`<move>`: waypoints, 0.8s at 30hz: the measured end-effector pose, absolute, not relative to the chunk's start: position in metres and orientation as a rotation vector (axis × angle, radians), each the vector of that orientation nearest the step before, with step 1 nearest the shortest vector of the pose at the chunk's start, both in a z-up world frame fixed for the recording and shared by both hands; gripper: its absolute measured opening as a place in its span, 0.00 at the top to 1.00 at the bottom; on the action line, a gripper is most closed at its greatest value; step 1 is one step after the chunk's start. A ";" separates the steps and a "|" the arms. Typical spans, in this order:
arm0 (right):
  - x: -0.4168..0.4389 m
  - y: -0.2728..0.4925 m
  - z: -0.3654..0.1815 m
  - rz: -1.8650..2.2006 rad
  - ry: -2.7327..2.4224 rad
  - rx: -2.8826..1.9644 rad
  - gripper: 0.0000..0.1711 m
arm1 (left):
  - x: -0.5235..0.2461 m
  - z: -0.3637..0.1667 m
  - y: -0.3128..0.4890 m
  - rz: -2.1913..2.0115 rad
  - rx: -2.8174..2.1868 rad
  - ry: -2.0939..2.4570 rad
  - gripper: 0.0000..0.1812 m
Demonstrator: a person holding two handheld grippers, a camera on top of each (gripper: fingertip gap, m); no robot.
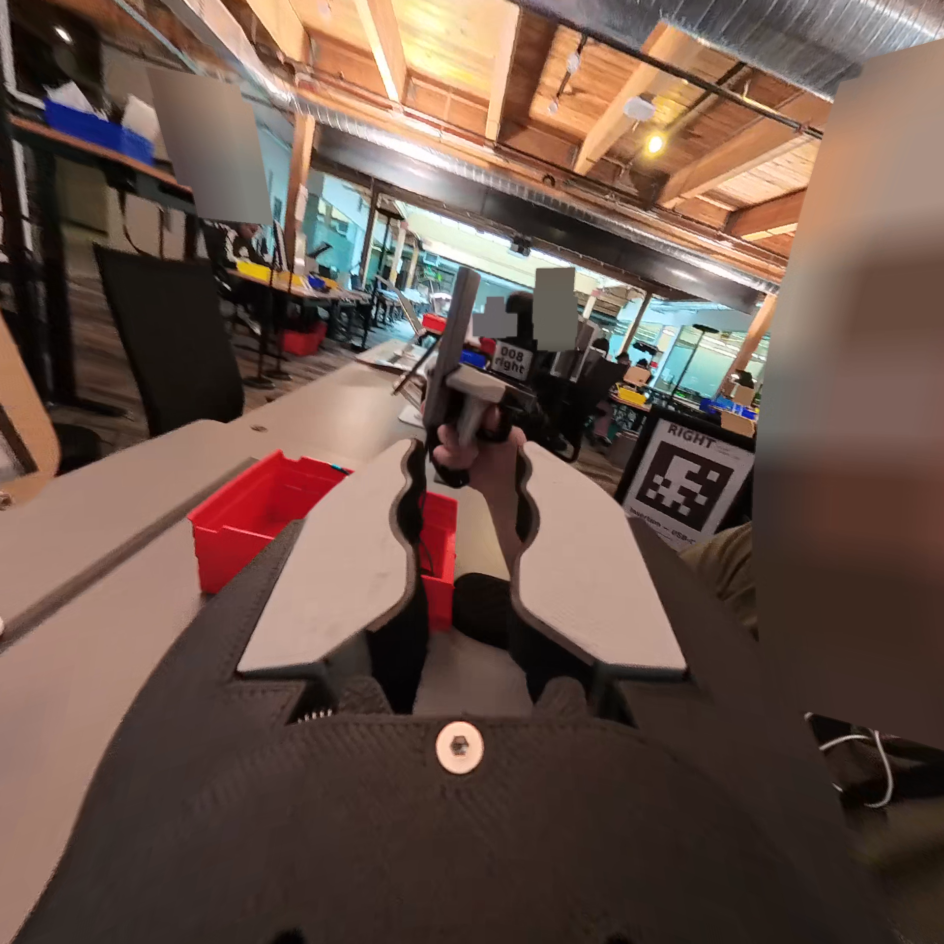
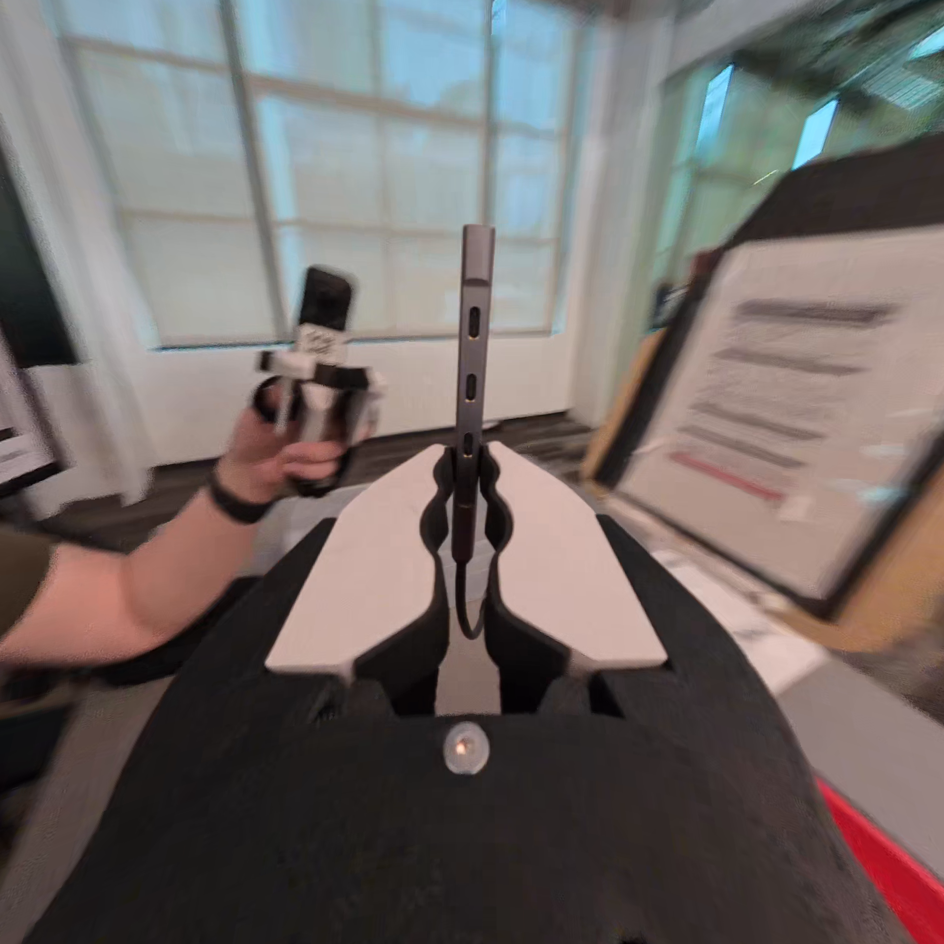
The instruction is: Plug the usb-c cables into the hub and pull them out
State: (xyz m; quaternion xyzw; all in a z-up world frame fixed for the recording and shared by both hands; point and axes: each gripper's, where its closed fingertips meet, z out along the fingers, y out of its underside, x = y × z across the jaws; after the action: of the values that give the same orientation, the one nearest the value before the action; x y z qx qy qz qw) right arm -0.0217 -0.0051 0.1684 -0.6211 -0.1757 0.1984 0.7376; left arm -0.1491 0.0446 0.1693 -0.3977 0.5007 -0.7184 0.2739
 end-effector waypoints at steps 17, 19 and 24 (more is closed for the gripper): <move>0.192 0.002 0.013 0.352 0.312 -1.823 0.94 | -0.158 0.172 0.057 -1.967 -1.092 1.314 0.84; 0.191 0.010 0.011 0.293 0.308 -1.842 0.94 | -0.155 0.170 0.056 -1.968 -1.100 1.325 0.84; 0.180 0.016 0.013 0.197 0.211 -1.892 0.89 | -0.152 0.166 0.055 -1.975 -1.114 1.339 0.84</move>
State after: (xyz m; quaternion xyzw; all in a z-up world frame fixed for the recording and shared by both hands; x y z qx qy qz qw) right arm 0.1796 0.0155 0.0133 -0.8080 0.0903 0.0840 0.5762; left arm -0.1518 0.0551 0.1662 -0.4095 0.4922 -0.7259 0.2514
